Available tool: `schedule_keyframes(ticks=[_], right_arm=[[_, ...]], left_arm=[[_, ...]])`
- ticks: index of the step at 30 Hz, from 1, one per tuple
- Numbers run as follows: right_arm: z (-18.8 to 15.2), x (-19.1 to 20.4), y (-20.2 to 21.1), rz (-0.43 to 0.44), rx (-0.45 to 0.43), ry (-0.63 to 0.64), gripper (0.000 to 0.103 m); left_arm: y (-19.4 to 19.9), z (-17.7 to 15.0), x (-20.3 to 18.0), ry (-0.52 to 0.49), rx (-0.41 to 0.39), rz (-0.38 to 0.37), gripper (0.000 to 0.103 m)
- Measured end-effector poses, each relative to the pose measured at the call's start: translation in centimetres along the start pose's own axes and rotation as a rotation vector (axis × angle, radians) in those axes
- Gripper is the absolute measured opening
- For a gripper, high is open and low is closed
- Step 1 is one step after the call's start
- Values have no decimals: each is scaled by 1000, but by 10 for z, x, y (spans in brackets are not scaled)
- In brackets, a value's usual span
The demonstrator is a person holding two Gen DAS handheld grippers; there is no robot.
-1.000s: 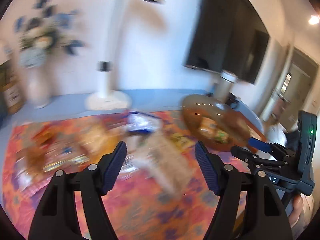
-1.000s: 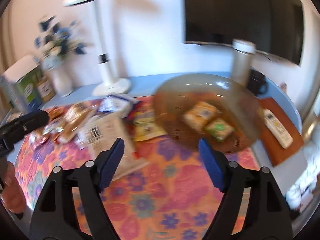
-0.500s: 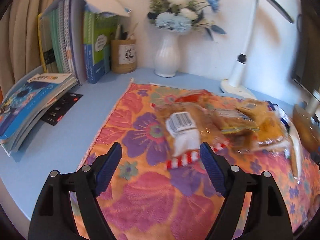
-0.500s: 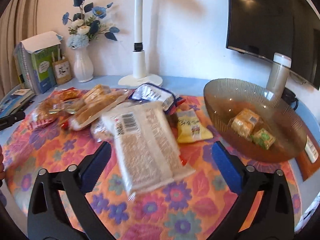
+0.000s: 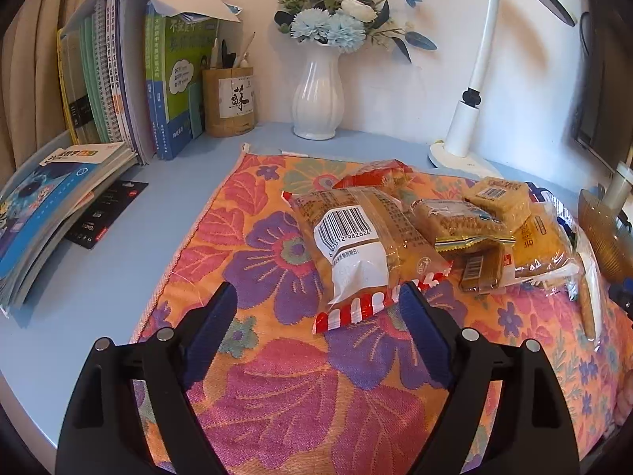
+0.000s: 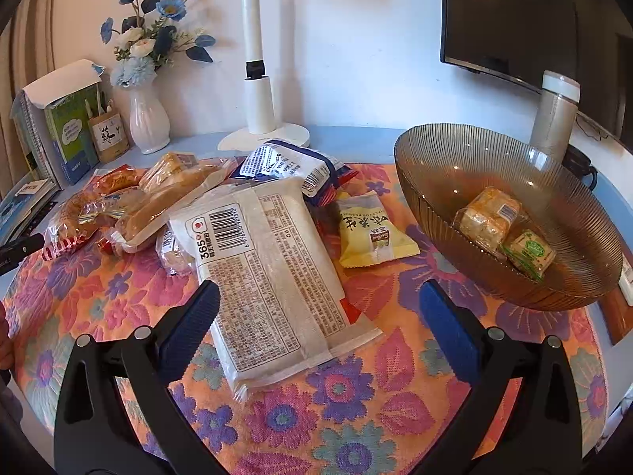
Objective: Organize snacks
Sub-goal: 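Grasp the large white bread bag with the right tool while the left grasps a bread bun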
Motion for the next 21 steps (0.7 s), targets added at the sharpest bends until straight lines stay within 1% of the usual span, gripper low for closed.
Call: schedule_keyframes(ticks=[3, 4, 5, 6, 7, 8, 10, 11, 12, 15, 17, 19, 20, 21], right_arm=[[0, 3, -3, 23, 12, 16, 100], [0, 4, -4, 37, 20, 17, 100], [0, 5, -5, 49, 28, 18, 100], [0, 6, -7, 66, 39, 19, 100], [0, 7, -8, 74, 44, 20, 100], [0, 7, -8, 76, 46, 21, 100], [0, 8, -8, 94, 52, 16, 100], [0, 8, -9, 105, 59, 10, 100], [1, 7, -10, 121, 72, 1, 100], [3, 3, -16, 143, 100, 2, 100], [5, 0, -22, 164, 118, 2, 100], [4, 0, -31, 205, 157, 3, 100], [3, 1, -35, 229, 172, 5, 100], [1, 4, -37, 251, 181, 11, 100]], left_arm=[[-2, 3, 1, 34, 31, -31, 83], [-4, 6, 1, 64, 41, -66, 83], [-5, 15, 0, 123, 51, -124, 83], [-6, 22, 0, 162, 56, -151, 84], [-8, 29, 0, 200, 65, -167, 88], [-17, 36, 0, 251, 100, -179, 91], [-35, 38, -4, 312, 170, -209, 92], [-42, 38, -6, 329, 183, -213, 92], [-52, 35, -9, 328, 197, -202, 92], [-73, 23, -17, 285, 232, -142, 91], [-80, 17, -19, 271, 222, -118, 91], [-86, 10, -17, 285, 225, -121, 86], [-88, 8, -15, 295, 227, -122, 86], [-88, 9, -13, 300, 207, -128, 85]])
Point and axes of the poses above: each gripper's, at about its wrist camera, not at the fingertips, and y roughly against the way its jaws point, x to its left, z to its top, the point moved 5 cm from there along -y, roughly the way its jaws point, and after that the axes turned 13 degrees about -x, right-handed, at the moved point
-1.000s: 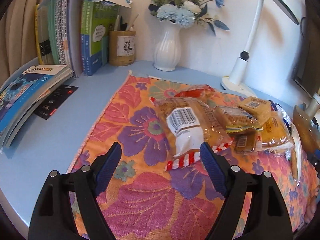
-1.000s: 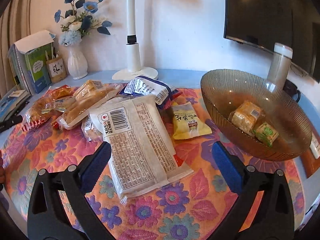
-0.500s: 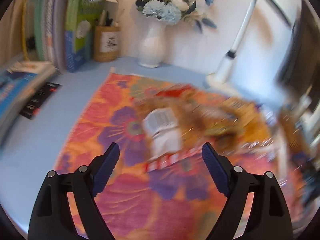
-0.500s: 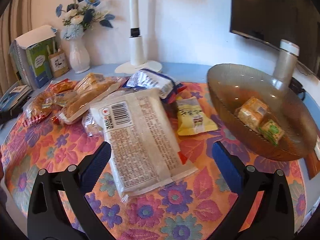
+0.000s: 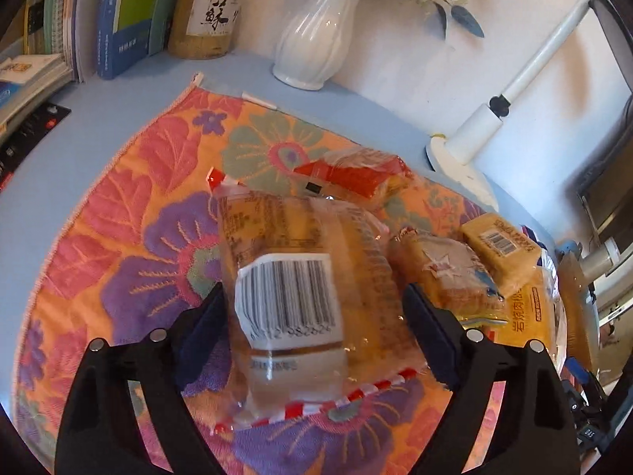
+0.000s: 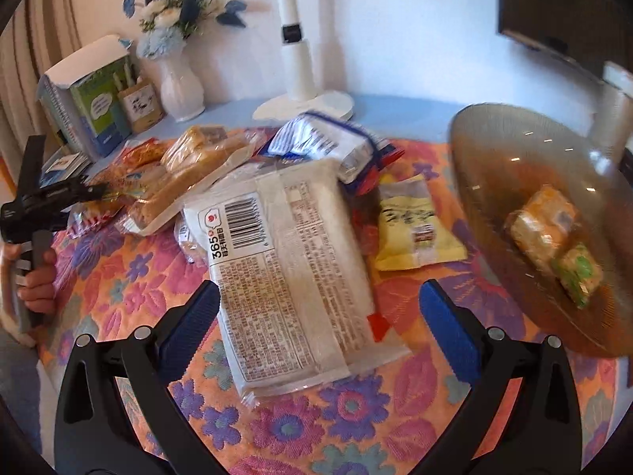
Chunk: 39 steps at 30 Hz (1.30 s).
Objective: Organize snacks
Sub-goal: 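Grasp the large white bread bag with the right tool while the left grasps a bread bun, then carry both bags over the amber bowl and release them inside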
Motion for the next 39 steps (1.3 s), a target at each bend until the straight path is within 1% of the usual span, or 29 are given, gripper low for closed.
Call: schedule_keyframes(ticks=[4, 7, 9, 11, 12, 13, 15, 17, 18, 20, 23, 26, 29, 32, 35, 38, 39], right_arm=[[0, 10, -9, 22, 21, 66, 100], [-2, 14, -19, 20, 56, 91, 100], [-5, 12, -30, 15, 103, 79, 100], [-6, 6, -33, 23, 120, 36, 98], [-5, 4, -31, 42, 117, 17, 90], [-4, 2, -28, 45, 106, 3, 85], [-3, -2, -23, 34, 88, -20, 81], [-3, -4, -17, 12, 69, -21, 80], [-1, -1, -12, -4, 45, -9, 79], [-1, 4, 2, -16, 5, -5, 79], [-11, 6, 22, -18, -10, -36, 79], [-25, 4, 36, -33, -12, -63, 79], [-39, 3, 47, -66, -7, -94, 79], [-42, -3, 64, -81, -26, -120, 79], [-31, -12, 88, -109, -71, -127, 79], [-10, -26, 114, -152, -132, -126, 79], [-1, -34, 123, -180, -147, -130, 79]], left_arm=[[1, 0, -1, -6, -10, 5, 75], [2, 0, -4, -9, -24, 7, 71], [4, 0, -2, 0, -29, 0, 70], [6, -1, 1, 13, -34, -9, 69], [8, -1, 2, 23, -39, -16, 68], [9, -1, 3, 31, -43, -23, 67], [11, -1, 5, 48, -49, -34, 65], [14, 0, 6, 62, -59, -47, 63], [17, 0, 8, 68, -64, -51, 61], [22, -2, 9, 70, -67, -41, 61], [41, -8, 6, 42, -78, -37, 61], [65, -20, -1, 7, -89, -60, 61], [86, -31, -11, -22, -84, -97, 60], [107, -34, -26, -56, -100, -137, 60], [124, -28, -56, -106, -117, -180, 60], [134, -20, -91, -150, -129, -242, 60], [137, -17, -108, -170, -132, -270, 60]])
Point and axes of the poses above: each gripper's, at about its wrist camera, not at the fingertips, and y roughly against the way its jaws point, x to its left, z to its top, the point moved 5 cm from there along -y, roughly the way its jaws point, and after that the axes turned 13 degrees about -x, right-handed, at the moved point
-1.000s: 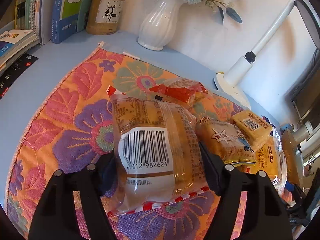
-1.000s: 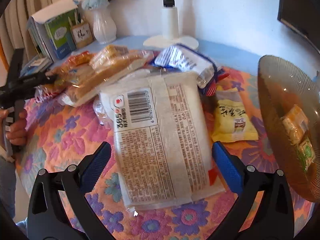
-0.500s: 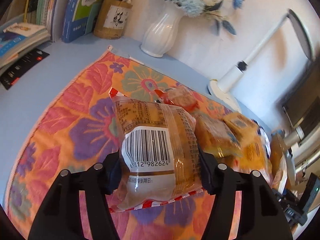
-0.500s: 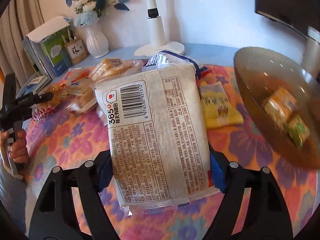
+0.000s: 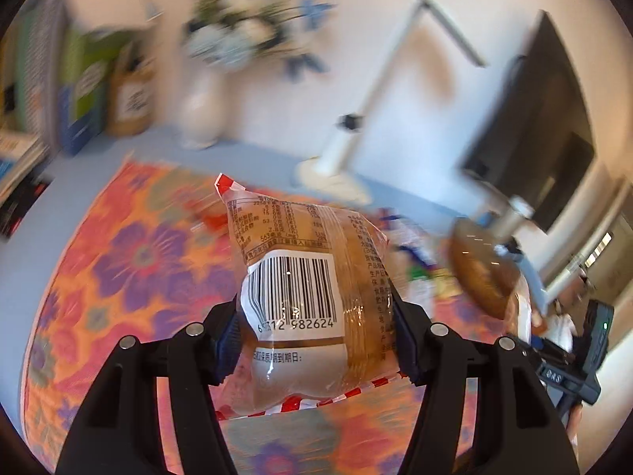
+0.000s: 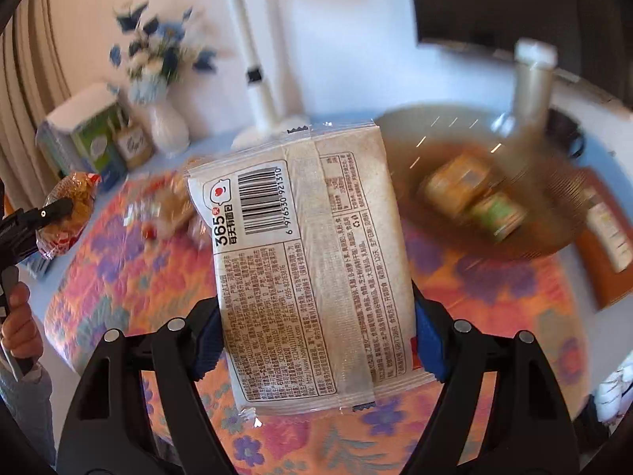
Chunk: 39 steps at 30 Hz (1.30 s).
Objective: Organize snacks
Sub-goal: 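Carry both bags over the amber bowl and release them inside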
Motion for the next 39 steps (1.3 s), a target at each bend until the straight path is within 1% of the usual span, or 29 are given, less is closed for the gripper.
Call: schedule_keyframes(ticks=[2, 5, 6, 7, 8, 9, 10, 11, 14, 18, 20, 21, 22, 23, 24, 25, 27, 31, 35, 36, 38, 39], right_arm=[[20, -19, 5, -46, -17, -23, 79], [42, -51, 4, -94, -12, -88, 79], [52, -68, 1, -124, -4, -123, 79], [56, -77, -1, -146, 3, -142, 79], [60, -89, -3, -170, 9, -165, 79], [65, -102, -6, -189, 7, -194, 79], [70, -114, -11, -200, 0, -218, 79], [73, -121, -13, -210, -3, -233, 79], [81, -147, -30, -257, 7, -286, 79], [86, -177, -61, -303, 38, -351, 79], [87, -184, -70, -311, 42, -360, 81], [88, -190, -73, -326, 42, -363, 85], [86, -193, -74, -339, 39, -368, 93], [86, -195, -72, -337, 30, -372, 95], [84, -196, -69, -326, 25, -377, 95], [81, -196, -65, -316, 23, -379, 94], [75, -194, -57, -307, 22, -374, 94], [70, -176, -40, -287, 10, -344, 94], [74, -140, -25, -243, -8, -276, 94], [74, -124, -21, -218, -13, -250, 94], [74, -94, -15, -164, -23, -208, 94], [74, -81, -15, -144, -26, -193, 94]], left_arm=[[-8, 9, -29, -36, 3, -48, 60], [-30, 21, -82, -101, 29, -125, 60], [-42, 26, -104, -116, 58, -170, 60], [-53, 27, -121, -111, 98, -218, 60], [-71, 29, -142, -75, 169, -299, 60], [-84, 29, -158, -44, 219, -355, 60], [-100, 29, -175, -17, 266, -406, 60], [-116, 30, -192, -14, 290, -431, 60], [-162, 23, -234, -68, 317, -430, 60], [-215, 5, -263, -76, 368, -425, 60], [-236, -4, -273, -72, 387, -417, 60], [-244, -5, -279, -71, 398, -423, 61], [-252, -8, -284, -81, 411, -427, 65], [-258, -9, -287, -94, 415, -418, 70], [-263, -9, -288, -106, 409, -394, 82], [-263, -6, -287, -99, 397, -395, 82], [-257, -1, -285, -87, 399, -431, 82], [-224, 11, -270, -91, 343, -452, 82], [-184, 22, -247, -94, 297, -449, 82], [-167, 28, -235, -91, 275, -445, 82], [-145, 36, -221, -89, 241, -432, 83], [-129, 42, -206, -83, 213, -422, 83]])
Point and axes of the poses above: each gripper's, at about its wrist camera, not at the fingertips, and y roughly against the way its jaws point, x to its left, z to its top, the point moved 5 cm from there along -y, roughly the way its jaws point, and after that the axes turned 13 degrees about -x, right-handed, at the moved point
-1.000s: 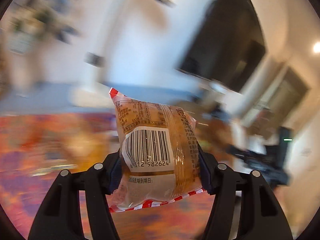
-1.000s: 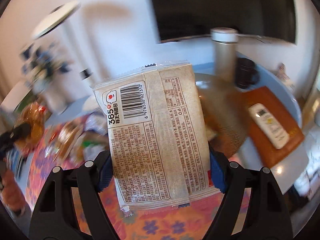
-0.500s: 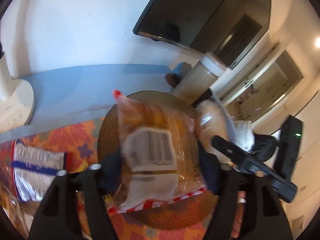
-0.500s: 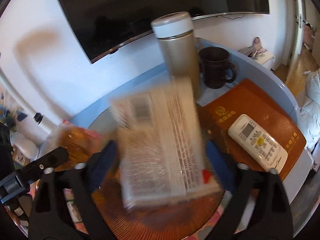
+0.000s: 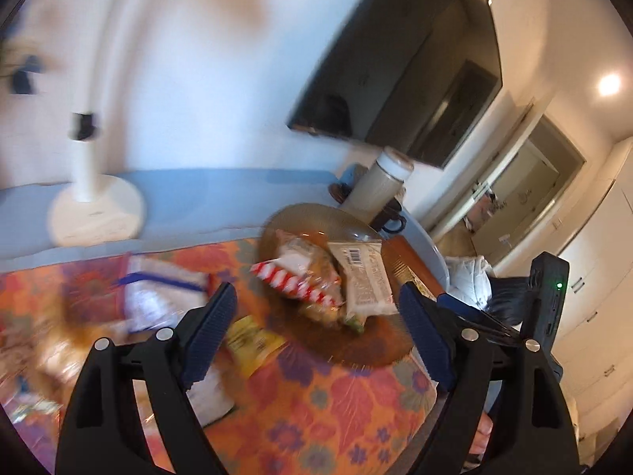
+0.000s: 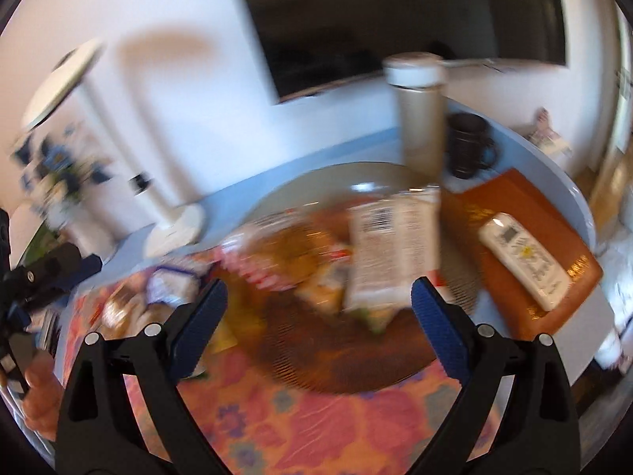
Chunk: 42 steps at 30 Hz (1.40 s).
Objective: Organize snacks
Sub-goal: 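Carry both bags over the amber bowl and release them inside, then grasp the green-topped white pack with the right tool while the left grasps the cartoon cream bag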
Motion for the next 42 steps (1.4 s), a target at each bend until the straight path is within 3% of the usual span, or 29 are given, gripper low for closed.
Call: schedule_keyframes(ticks=[2, 4, 10, 13, 18, 21, 24, 27, 31, 33, 40, 42], right_arm=[[-8, 24, 5, 48, -1, 30, 95], [-21, 52, 7, 102, 2, 73, 95], [-79, 105, -12, 202, 24, 156, 98], [-103, 111, -30, 221, 45, 156, 98], [-124, 110, -60, 225, 97, 112, 98], [-119, 106, -61, 227, 78, 103, 99], [-126, 102, -71, 212, 135, 89, 99], [-128, 100, -76, 209, 154, 78, 99], [-130, 99, -74, 210, 149, 74, 99], [-130, 99, -73, 203, 146, 79, 99], [-130, 106, -69, 193, 122, 130, 98], [-131, 110, -70, 191, 127, 143, 96]], left_arm=[[37, 0, 13, 6, -48, 23, 84], [78, -3, 32, 19, -100, 78, 92], [180, -34, 115, 51, -228, 389, 94], [205, -60, 162, 89, -232, 498, 94], [211, -103, 233, 184, -194, 629, 94], [203, -118, 253, 215, -184, 656, 94], [193, -134, 267, 241, -150, 665, 93], [198, -132, 269, 260, -176, 609, 94], [205, -136, 280, 375, -192, 547, 94], [211, -137, 283, 403, -220, 553, 94], [203, -131, 262, 282, -184, 618, 94], [203, -123, 255, 308, -179, 579, 94]])
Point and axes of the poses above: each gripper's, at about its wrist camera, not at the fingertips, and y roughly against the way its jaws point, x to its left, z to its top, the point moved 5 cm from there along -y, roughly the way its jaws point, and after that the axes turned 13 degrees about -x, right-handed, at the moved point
